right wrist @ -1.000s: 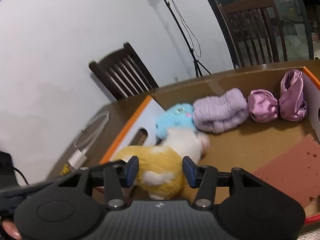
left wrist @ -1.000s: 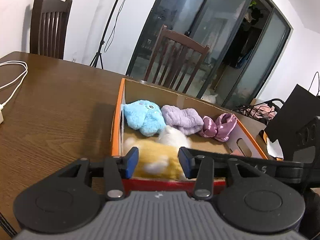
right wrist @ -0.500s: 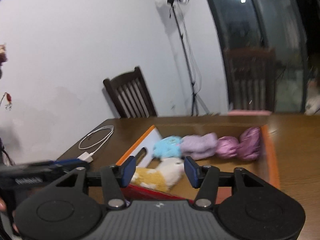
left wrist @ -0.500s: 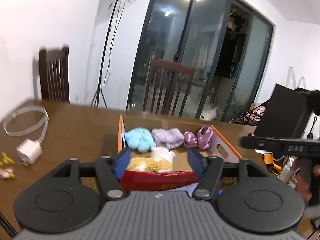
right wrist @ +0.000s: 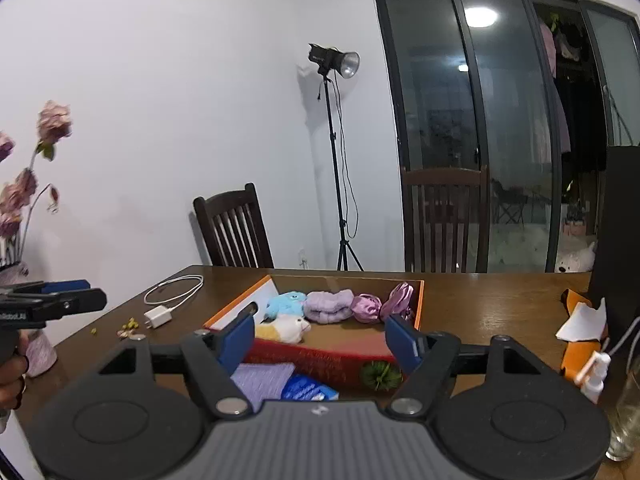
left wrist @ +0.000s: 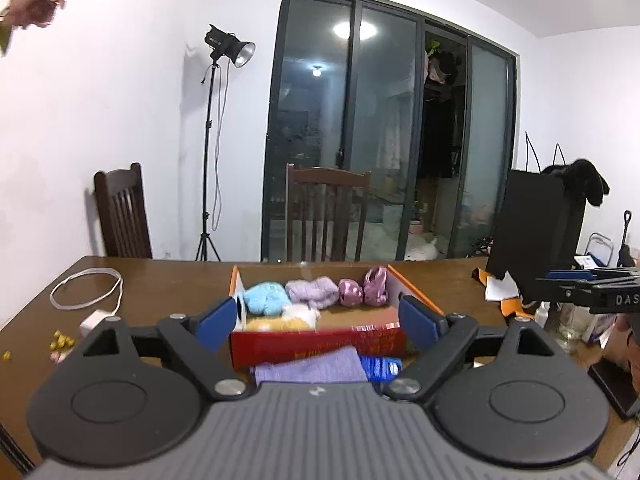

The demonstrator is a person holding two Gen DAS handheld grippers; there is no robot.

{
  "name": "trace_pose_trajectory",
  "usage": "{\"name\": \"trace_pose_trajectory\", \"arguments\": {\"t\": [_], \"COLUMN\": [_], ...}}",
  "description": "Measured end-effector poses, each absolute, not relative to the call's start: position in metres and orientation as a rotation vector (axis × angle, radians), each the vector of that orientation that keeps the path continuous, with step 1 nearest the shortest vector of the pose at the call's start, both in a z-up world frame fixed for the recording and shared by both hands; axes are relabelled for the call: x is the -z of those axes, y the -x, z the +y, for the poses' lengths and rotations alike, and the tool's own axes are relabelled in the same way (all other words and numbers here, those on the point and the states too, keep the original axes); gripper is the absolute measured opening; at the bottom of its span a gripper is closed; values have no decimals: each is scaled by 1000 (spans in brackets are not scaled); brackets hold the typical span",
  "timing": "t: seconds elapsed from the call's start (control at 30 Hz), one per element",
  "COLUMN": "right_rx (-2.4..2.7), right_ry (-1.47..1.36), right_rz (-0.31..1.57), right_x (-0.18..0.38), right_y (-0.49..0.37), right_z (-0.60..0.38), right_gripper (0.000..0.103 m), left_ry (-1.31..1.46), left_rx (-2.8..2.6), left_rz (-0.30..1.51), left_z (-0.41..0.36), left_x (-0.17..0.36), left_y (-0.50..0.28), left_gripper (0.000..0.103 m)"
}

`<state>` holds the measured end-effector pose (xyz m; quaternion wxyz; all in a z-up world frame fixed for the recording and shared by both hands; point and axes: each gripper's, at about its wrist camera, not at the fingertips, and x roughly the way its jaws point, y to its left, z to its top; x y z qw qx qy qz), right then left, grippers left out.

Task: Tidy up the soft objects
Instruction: 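Withdraw both tools from the box, then grasp the wrapped snack with the left tool while the right tool grasps the white foam wedge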

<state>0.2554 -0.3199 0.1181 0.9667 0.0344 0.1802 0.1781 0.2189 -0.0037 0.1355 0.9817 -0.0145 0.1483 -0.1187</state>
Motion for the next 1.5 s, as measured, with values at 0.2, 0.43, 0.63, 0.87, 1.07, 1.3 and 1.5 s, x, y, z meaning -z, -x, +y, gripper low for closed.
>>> {"name": "trace_pose_trajectory", "arguments": {"t": [0.2, 0.43, 0.63, 0.87, 1.07, 1.3, 1.5], "right_rx": [-376, -392, -358, -328, -247, -250, -262], "right_ry": [-17, -76, -92, -131, -33, 7, 22], "right_rz": [392, 464, 504, 521, 543, 579, 661], "right_x": [-77, -33, -13, 3, 15, 26, 43], "right_y": [-201, -150, -156, -189, -245, -309, -344], "right_z": [-311, -314, -324, -345, -360, -367, -364], "right_gripper": [79, 80, 80, 80, 78, 69, 58], "left_ry": [31, 34, 47, 41, 20, 45, 14], "left_rx": [219, 191, 169, 274, 334, 339, 352], "left_rz": [317, 407, 428, 464, 558, 691, 710], "left_z": [-13, -12, -21, -69, -130, -161, -170], "left_x": [-102, -76, -74, -69, -38, 5, 18], "left_y": [-170, -150, -164, -197, -263, -322, -339], "left_gripper": [93, 93, 93, 93, 77, 67, 44]}}
